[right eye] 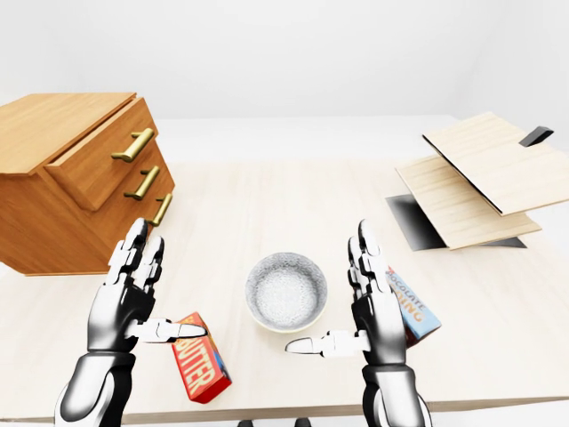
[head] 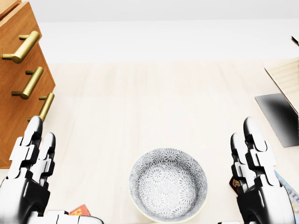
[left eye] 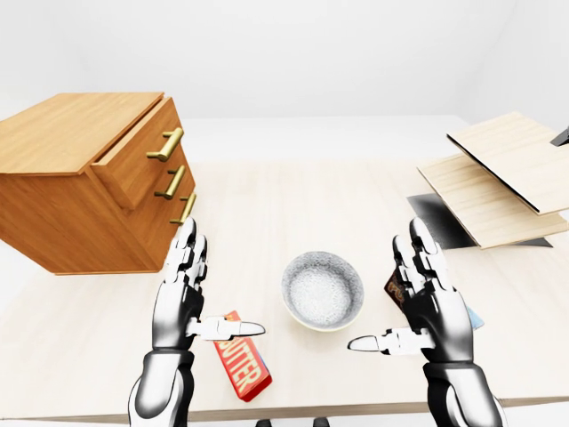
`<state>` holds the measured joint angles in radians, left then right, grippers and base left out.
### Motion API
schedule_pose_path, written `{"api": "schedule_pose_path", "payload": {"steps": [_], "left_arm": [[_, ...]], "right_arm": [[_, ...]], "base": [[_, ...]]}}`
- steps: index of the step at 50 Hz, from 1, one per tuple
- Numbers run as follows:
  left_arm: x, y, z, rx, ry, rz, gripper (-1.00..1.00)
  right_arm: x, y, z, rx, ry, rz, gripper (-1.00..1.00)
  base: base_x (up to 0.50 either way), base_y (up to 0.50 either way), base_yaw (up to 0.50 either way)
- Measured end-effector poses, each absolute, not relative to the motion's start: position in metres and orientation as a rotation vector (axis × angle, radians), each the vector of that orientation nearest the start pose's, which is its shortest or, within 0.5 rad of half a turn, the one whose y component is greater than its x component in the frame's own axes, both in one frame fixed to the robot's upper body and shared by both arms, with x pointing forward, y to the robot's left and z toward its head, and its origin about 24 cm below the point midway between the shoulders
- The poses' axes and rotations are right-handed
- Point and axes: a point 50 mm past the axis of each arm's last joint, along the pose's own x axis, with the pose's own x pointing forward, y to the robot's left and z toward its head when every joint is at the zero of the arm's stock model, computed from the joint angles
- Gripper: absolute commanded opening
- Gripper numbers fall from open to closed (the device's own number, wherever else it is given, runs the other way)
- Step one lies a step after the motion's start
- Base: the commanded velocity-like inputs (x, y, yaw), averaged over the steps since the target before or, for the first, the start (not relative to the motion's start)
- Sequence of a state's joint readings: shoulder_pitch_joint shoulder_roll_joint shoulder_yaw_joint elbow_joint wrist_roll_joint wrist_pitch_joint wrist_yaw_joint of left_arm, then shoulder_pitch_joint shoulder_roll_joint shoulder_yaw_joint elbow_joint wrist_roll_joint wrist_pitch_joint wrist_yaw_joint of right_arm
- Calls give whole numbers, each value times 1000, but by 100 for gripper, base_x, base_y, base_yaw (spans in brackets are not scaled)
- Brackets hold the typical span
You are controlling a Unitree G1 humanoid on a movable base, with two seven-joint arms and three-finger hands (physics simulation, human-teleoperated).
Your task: Close the top drawer of the cabinet and put the bowl on top of it.
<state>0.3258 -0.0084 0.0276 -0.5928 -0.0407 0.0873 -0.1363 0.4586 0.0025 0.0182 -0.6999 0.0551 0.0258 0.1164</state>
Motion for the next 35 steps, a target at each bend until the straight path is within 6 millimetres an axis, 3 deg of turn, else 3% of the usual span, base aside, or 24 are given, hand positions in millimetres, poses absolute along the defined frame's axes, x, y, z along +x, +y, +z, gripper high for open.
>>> {"api": "schedule_pose_path", "payload": {"steps": [15, 25, 35], "left_arm": [[187, 166, 102, 2, -191, -28, 100], [191, 165, 100, 5, -185, -35, 100], [215, 163, 102, 26, -208, -65, 100]], "right_arm": [[160, -159, 111, 7, -244, 33, 100], [158, -159, 113, 16, -250, 44, 100], [155, -165, 119, 45, -277, 41, 100]], "base": [[0, 44, 0], [0, 0, 0], [0, 0, 0]]}}
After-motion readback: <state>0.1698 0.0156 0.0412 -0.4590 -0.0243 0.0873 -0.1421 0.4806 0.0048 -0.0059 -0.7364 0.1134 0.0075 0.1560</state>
